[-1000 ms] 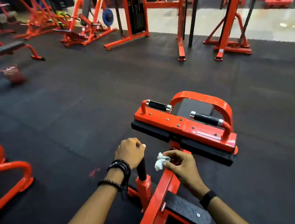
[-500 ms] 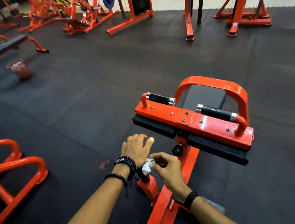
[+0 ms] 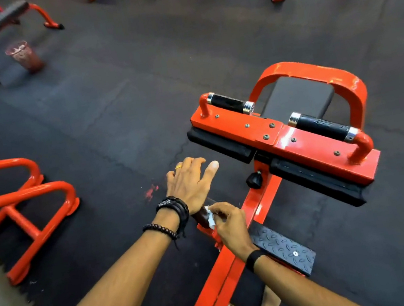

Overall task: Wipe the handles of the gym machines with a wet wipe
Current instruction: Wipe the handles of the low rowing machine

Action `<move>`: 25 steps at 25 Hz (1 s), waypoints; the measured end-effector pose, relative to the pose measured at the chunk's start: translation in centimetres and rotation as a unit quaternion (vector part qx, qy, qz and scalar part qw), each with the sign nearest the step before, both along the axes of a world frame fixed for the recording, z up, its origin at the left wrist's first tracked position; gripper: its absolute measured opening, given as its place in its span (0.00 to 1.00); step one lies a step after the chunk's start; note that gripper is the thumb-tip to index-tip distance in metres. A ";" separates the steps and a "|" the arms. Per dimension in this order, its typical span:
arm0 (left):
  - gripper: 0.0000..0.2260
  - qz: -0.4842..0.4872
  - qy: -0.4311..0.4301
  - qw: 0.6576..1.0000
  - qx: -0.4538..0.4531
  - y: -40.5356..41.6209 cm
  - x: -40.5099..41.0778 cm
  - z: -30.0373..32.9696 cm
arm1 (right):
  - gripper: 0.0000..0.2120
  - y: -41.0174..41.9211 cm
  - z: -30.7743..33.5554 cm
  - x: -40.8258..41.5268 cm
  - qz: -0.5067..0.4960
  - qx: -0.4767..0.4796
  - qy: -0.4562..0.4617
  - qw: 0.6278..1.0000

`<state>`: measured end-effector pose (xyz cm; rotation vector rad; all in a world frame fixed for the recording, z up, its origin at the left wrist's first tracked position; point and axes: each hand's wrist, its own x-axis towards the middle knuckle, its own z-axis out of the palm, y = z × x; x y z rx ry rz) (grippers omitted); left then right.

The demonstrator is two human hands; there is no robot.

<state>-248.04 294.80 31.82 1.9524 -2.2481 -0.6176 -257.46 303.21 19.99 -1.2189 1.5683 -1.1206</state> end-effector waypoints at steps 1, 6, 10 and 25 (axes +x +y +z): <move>0.29 0.003 0.004 1.000 0.001 0.0 0.0 0.0 | 0.13 -0.2 -1.0 -0.1 0.016 0.037 0.009 0.999; 0.33 0.008 0.019 1.000 0.009 0.2 0.1 -0.2 | 0.17 -1.0 -2.0 -0.1 0.037 0.097 0.008 0.995; 0.32 0.011 0.039 0.999 0.009 0.1 -0.1 -0.2 | 0.15 -1.0 3.4 -0.5 0.020 -0.015 -0.076 0.997; 0.34 0.013 0.045 0.999 0.015 0.1 -0.2 -0.2 | 0.19 -4.5 5.6 -2.1 0.193 0.004 -0.050 0.980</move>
